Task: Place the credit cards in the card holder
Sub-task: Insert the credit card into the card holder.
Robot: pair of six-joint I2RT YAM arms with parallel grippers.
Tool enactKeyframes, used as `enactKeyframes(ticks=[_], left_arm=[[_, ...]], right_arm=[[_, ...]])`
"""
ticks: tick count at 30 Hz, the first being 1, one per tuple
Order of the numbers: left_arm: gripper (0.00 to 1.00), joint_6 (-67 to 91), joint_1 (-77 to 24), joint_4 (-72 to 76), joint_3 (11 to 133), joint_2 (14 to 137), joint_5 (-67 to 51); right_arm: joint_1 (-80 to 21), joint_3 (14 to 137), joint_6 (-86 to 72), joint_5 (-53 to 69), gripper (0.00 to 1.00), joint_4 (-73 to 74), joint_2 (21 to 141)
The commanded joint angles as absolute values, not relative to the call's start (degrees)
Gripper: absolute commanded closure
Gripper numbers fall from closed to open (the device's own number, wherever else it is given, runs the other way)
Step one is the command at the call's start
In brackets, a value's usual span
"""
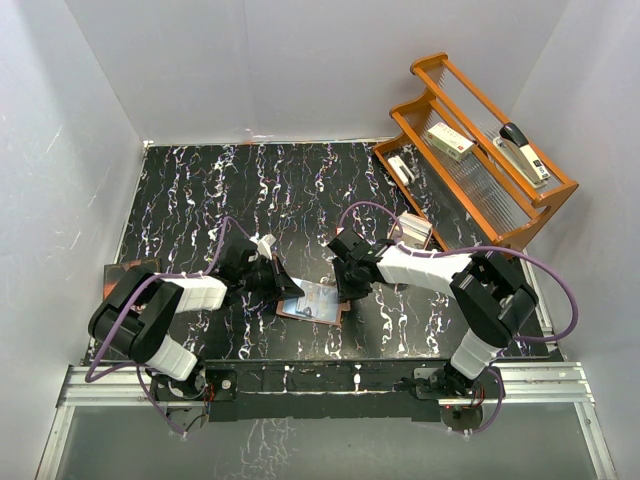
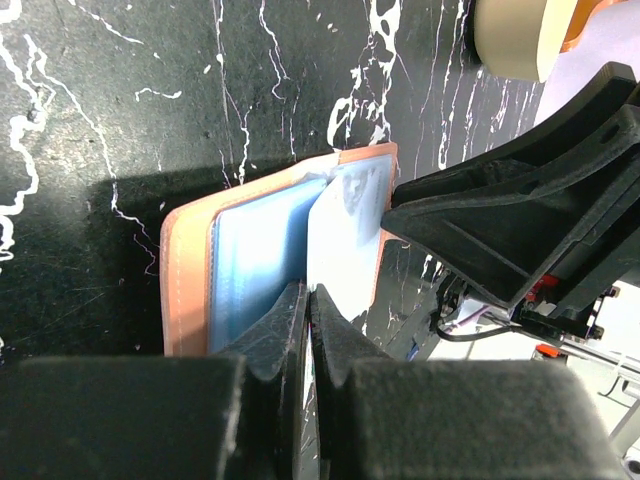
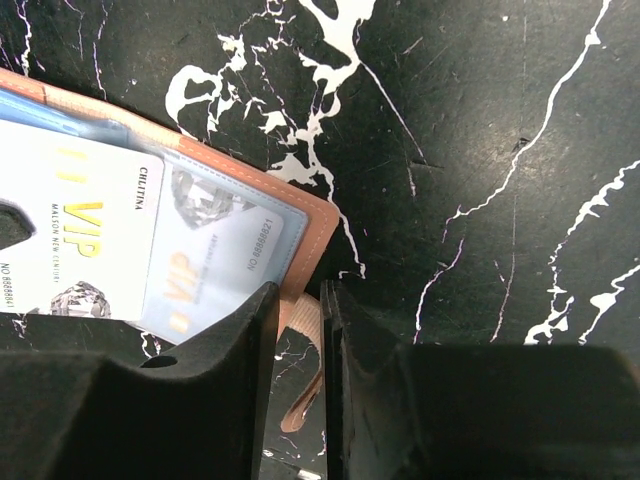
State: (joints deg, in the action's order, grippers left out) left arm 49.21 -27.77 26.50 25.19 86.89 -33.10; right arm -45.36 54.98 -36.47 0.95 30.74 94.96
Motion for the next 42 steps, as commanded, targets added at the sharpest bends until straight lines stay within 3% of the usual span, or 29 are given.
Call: enactKeyframes(ticks=[1,14,42], left_arm=[[1.00,47.94,-28.48,23.88,25.37,85.03,-31.38],[1.00,47.11,-28.71,13.79,27.58,82.26,-29.32],[1.00,48.27,-30.83,23.78,27.45,87.14,-25.65]], right_arm=[[-46.05,53.57,-37.22,-1.39,0.79,28.98,95.88],[-46.23,53.42,-37.23,-1.87,0.79,29.71,95.38],[-46.49,52.73,-39.07,-2.11,0.79,29.35,94.91]])
